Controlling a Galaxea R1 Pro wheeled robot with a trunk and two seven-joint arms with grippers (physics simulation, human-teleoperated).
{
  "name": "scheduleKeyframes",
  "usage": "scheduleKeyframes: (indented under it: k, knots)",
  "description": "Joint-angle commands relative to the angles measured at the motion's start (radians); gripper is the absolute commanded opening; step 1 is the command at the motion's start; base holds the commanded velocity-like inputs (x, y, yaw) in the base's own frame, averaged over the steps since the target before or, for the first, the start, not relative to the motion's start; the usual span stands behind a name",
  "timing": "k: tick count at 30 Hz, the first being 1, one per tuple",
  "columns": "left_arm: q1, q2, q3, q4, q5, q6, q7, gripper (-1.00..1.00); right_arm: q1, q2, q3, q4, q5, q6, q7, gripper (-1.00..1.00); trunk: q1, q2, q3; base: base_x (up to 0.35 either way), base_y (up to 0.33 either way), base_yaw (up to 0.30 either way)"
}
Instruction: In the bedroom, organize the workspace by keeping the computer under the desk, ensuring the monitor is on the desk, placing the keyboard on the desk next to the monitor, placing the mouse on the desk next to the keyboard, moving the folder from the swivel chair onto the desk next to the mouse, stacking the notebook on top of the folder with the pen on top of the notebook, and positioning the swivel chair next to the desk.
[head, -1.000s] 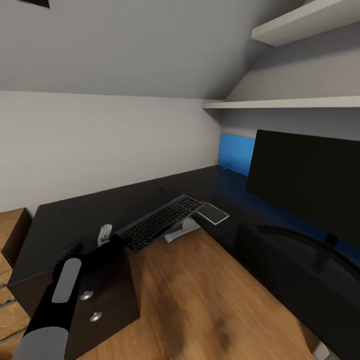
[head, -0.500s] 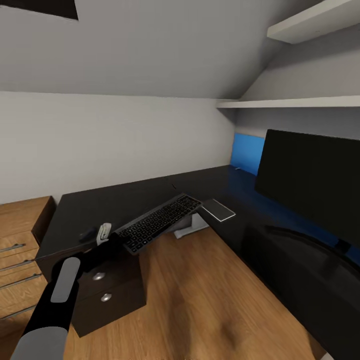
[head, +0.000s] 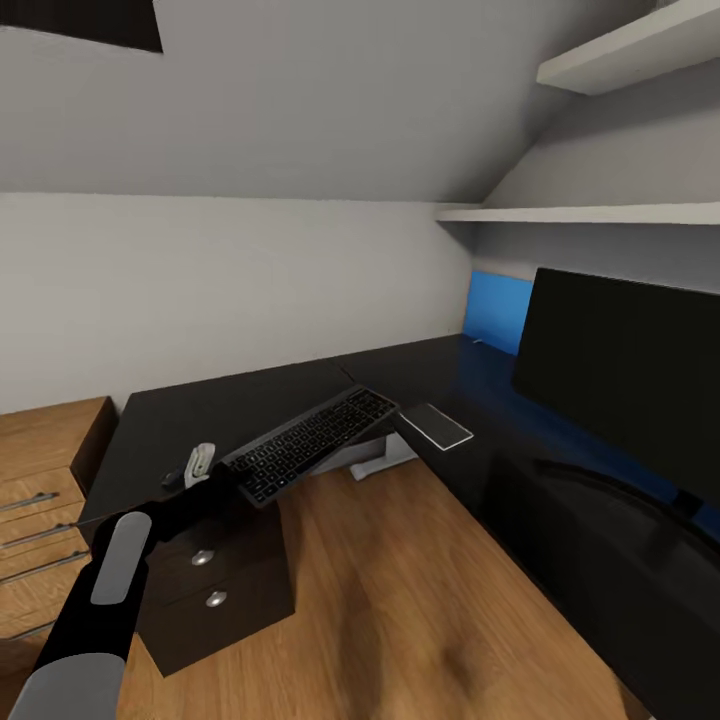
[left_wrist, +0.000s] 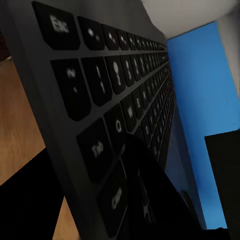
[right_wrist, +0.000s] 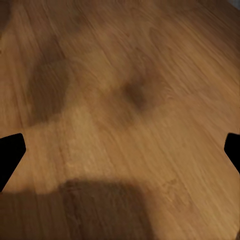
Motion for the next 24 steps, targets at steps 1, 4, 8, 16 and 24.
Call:
scheduleKeyframes:
  k: [1, 4, 8, 16, 24]
  knots:
    - [-0.001, 0.000, 0.001, 0.000, -0.008, 0.005, -0.007, -1.00, -0.001, 0.001, 0.004, 0.001, 0.007, -0.002, -0.010, 1.00, -0.004, 0.007, 0.002, 0.000, 0.000, 0.150]
    - [-0.001, 0.001, -0.011, -0.003, -0.022, 0.006, -0.006, -1.00, -0.001, 0.003, 0.004, 0.001, 0.008, -0.002, -0.010, 1.00, -0.016, 0.028, 0.009, 0.000, 0.000, 0.195]
    - [-0.001, 0.009, -0.041, -0.024, -0.059, 0.013, -0.006, -1.00, -0.001, 0.011, 0.004, 0.001, 0.008, -0.002, -0.010, 1.00, -0.031, 0.056, 0.018, 0.000, 0.000, 0.223]
    - [-0.001, 0.046, -0.046, -0.108, -0.063, 0.155, -0.009, -1.00, -0.001, 0.012, 0.004, 0.001, 0.008, -0.002, -0.010, 1.00, -0.062, 0.112, 0.037, 0.000, 0.000, 0.230]
    - [-0.001, 0.099, -0.091, -0.102, -0.051, 0.164, -0.018, -1.00, -0.001, 0.012, 0.002, 0.001, 0.008, -0.002, -0.010, 1.00, -0.092, 0.168, 0.056, 0.000, 0.000, 0.227]
